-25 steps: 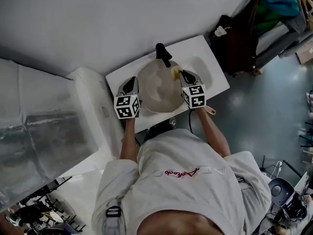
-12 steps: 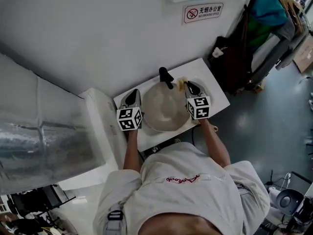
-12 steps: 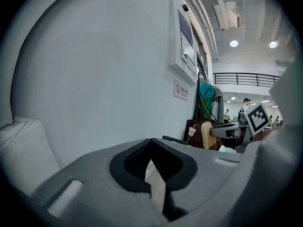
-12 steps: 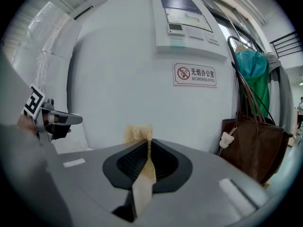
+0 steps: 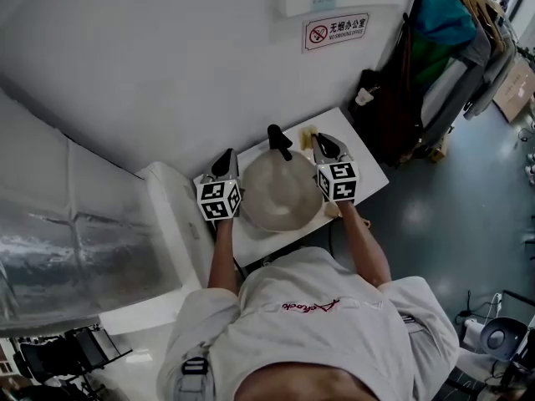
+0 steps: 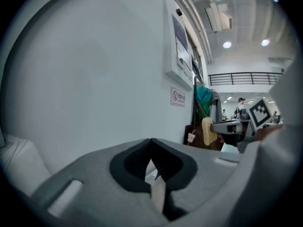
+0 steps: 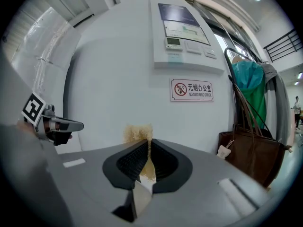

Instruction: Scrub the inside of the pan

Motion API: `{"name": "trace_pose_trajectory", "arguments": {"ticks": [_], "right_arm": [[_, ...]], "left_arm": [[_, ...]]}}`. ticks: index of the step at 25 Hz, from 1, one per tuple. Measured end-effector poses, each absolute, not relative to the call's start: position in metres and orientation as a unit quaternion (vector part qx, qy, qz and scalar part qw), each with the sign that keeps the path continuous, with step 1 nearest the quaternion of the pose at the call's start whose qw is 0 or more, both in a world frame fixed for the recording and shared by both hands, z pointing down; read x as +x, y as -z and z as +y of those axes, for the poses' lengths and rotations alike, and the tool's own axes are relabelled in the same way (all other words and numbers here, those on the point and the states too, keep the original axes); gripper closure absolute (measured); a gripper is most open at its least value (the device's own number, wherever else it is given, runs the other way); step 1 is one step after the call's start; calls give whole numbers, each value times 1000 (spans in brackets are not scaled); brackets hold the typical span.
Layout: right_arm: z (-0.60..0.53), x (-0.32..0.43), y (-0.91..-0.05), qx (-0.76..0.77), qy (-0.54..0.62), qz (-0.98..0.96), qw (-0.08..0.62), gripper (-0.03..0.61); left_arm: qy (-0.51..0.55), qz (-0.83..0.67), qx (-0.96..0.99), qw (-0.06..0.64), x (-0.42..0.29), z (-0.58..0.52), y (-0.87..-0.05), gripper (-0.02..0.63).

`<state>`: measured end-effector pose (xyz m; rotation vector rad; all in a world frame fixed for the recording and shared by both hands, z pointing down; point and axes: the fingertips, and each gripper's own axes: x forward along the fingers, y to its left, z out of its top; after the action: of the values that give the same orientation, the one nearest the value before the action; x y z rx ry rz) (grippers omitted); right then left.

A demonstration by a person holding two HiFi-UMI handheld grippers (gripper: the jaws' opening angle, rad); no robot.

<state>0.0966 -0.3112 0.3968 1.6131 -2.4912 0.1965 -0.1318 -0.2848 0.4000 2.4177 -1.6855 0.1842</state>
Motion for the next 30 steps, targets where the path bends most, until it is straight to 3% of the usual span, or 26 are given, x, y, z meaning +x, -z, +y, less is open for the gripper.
{"name": "trace_pose_trajectory", "arguments": {"ticks": [30], "right_arm": [[-319,81,-418,538,-90,-832,103,550]], "left_arm": [[-70,-555,823,100,-133,-300,-406,614]]}}
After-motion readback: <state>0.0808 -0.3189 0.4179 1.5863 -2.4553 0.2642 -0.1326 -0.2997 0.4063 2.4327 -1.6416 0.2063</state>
